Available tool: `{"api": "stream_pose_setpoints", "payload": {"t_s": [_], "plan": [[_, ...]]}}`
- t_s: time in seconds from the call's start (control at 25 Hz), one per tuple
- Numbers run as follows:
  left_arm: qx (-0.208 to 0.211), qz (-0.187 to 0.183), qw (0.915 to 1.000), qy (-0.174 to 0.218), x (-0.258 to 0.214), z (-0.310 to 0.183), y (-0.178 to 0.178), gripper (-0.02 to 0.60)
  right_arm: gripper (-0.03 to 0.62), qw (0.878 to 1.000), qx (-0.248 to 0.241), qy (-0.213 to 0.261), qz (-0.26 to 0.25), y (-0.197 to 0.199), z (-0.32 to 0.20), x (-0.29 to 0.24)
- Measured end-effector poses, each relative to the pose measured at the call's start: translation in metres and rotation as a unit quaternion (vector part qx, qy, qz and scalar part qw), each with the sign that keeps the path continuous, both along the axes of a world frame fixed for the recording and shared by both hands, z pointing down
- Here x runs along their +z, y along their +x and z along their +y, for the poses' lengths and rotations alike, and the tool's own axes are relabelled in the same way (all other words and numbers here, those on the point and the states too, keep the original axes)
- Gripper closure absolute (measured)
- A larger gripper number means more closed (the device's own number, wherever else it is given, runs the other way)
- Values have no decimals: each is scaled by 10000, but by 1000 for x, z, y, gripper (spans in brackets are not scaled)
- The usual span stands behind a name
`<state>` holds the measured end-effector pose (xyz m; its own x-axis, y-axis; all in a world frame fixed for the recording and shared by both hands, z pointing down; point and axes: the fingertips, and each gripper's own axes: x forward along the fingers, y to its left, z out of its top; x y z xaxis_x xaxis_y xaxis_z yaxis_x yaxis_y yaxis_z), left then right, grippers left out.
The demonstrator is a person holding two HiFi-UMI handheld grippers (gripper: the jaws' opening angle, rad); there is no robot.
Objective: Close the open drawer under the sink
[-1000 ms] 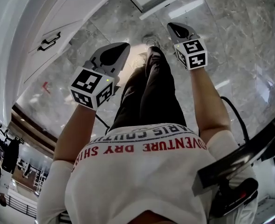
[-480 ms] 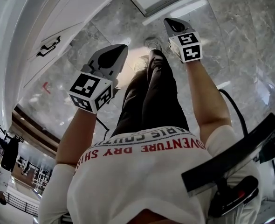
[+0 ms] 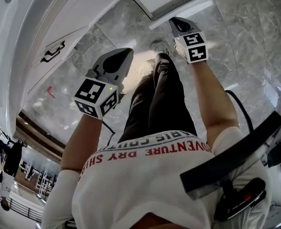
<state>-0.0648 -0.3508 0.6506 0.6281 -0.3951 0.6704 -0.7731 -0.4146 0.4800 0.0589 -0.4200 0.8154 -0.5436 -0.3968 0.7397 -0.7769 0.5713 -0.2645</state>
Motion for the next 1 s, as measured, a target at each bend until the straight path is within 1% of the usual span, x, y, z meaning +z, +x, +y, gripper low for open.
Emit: {"api": "stream_pose_setpoints", "payload": {"t_s": [0.2, 0.44, 0.8, 1.0], "plan": [[54, -29, 10000, -33, 3, 6, -3, 580, 592, 10000, -49, 52, 38, -1, 0, 0], [10, -38, 10000, -72, 8, 9, -7, 580, 592, 9999, -78, 68, 15, -7, -10, 1], [-66, -96, 9999, -124, 9, 6, -19, 580, 592, 9992, -343, 183, -2, -36, -46, -1], [-155, -83, 9998, -112, 10, -2, -24, 580, 592, 9991, -344, 248, -64, -60, -79, -2]]}}
